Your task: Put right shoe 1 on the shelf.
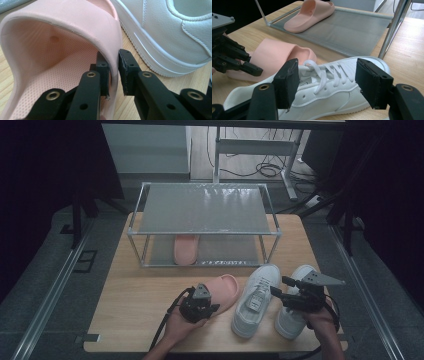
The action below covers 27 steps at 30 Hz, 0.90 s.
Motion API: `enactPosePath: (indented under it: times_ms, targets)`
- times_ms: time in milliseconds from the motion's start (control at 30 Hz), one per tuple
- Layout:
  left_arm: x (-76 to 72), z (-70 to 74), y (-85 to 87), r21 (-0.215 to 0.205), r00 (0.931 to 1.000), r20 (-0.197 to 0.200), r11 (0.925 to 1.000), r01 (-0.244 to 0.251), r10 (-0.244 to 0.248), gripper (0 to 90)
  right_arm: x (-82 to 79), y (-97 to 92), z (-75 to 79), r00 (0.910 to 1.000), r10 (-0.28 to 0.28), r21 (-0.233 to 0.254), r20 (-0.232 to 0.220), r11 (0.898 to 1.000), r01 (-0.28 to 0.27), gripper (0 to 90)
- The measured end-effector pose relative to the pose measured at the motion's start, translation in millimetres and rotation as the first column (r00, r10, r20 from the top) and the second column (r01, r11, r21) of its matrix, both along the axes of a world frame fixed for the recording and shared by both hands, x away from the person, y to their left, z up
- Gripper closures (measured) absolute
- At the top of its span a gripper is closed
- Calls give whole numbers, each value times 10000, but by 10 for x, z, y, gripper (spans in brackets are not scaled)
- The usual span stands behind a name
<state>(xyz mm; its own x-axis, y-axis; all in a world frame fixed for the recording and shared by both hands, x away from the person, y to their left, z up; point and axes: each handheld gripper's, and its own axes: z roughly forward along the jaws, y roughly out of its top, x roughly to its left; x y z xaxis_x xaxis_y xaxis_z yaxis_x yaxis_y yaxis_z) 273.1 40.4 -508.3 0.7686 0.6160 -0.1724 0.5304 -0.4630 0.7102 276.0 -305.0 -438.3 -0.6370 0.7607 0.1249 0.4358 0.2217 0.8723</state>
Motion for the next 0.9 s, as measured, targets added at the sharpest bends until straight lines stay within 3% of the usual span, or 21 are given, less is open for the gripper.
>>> enactPosePath:
  times_ms: [467, 733, 867, 900]
  targets:
    - [85, 169, 60, -245, 9960, 446, 9968, -767, 777, 810, -7, -8, 6, 10000, -71, 28, 28, 10000, 71, 356]
    - [307, 210, -51, -88, 9940, 509, 9953, -965, 968, 802, -6, -11, 4, 10000, -68, 31, 12, 10000, 68, 356]
    - [546, 228, -133, 23, 9903, 585, 9920, -1264, 1261, 805, -2, -14, 1, 10000, -79, 47, 0, 10000, 79, 356]
    - [546, 228, -133, 23, 9903, 585, 9920, -1264, 1261, 806, -2, -14, 1, 10000, -79, 47, 0, 10000, 79, 356]
